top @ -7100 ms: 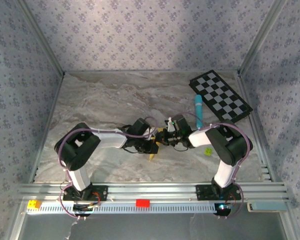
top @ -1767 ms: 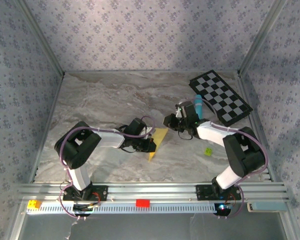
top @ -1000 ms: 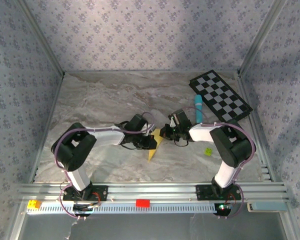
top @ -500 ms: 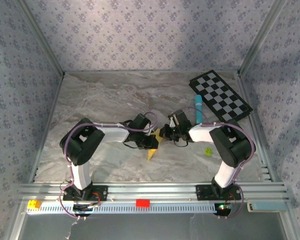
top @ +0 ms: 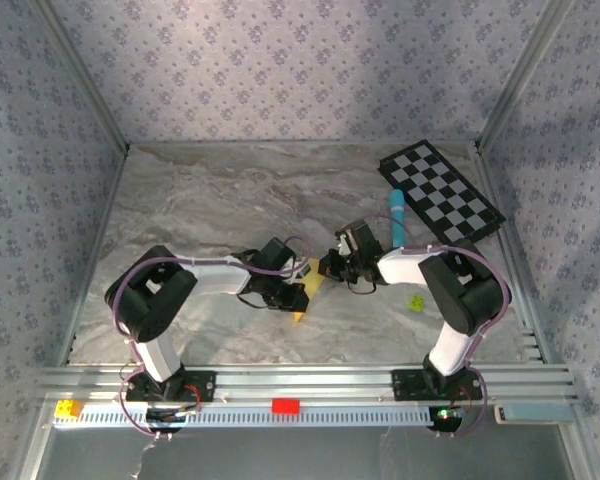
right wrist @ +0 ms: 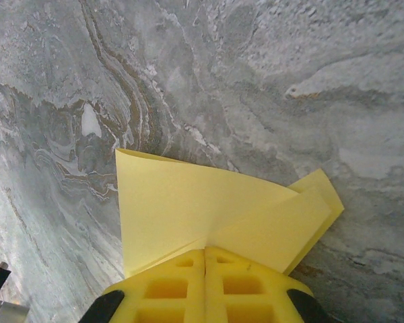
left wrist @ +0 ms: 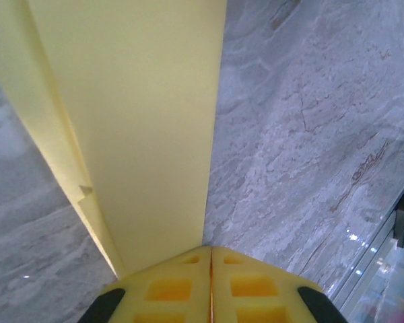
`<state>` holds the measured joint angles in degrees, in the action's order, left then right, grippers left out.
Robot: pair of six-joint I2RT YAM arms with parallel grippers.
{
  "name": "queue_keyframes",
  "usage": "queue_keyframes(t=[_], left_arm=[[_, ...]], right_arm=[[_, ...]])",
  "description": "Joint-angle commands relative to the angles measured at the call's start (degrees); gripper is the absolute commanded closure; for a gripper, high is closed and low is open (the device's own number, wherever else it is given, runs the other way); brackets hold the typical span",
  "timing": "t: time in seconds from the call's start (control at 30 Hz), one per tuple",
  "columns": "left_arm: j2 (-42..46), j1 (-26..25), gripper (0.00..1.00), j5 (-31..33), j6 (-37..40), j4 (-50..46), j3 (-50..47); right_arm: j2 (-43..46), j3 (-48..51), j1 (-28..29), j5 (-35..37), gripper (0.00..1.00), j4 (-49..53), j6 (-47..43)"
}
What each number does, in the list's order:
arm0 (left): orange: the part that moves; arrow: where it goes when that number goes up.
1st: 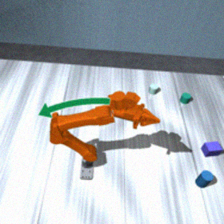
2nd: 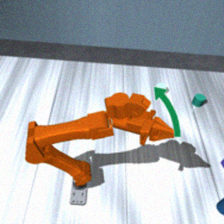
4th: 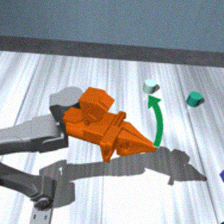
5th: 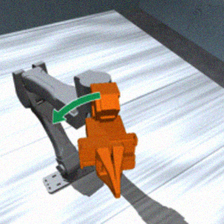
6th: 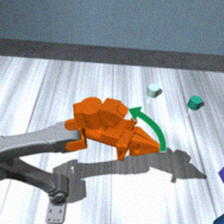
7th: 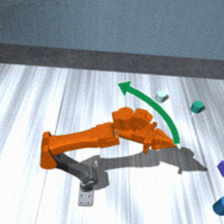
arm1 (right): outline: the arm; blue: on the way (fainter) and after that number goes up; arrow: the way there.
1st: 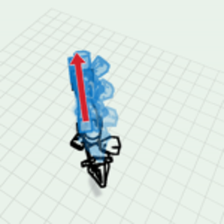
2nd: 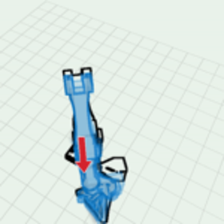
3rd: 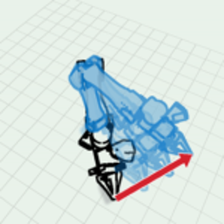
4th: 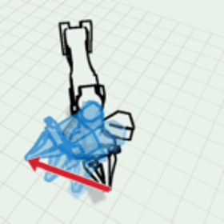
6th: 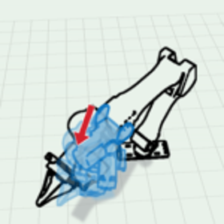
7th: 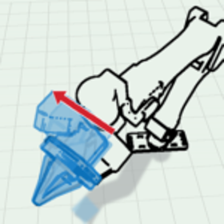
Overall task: Fold a paper plane with a square sheet of paper (pick it up from the middle)
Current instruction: Fold the wing for the fifth time at the center of the table.
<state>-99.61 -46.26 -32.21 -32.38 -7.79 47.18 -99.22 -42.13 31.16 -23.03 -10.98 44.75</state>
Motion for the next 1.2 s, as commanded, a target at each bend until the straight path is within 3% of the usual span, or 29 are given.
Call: queue_keyframes(t=[0.0, 0.13, 0.43, 0.77, 1.17], left_arm=[[1.33, -1.10, 0.97, -0.58, 1.70, -8.19, -1.15], [2.42, -1.07, 1.00, -0.16, 1.36, -7.58, -0.81], [6.92, -0.67, 0.97, 3.02, -2.24, -2.24, 1.44], [-2.66, 1.07, 0.99, 4.39, -3.13, -0.17, 8.63], [-4.93, 0.94, 1.00, 5.31, -6.56, 2.66, 0.44]], right_arm=[[-1.59, 1.69, -0.32, 4.05, 0.94, 4.63, 0.07], [-1.77, 1.44, -0.34, 3.88, 0.94, 4.76, -0.06], [-2.45, 1.10, -0.27, 2.88, 0.94, 4.23, -0.29], [-2.60, 0.92, -0.27, 2.37, 0.94, 4.33, -0.53], [-2.38, -3.26, -4.04, 1.45, 0.93, 7.63, -4.57]])
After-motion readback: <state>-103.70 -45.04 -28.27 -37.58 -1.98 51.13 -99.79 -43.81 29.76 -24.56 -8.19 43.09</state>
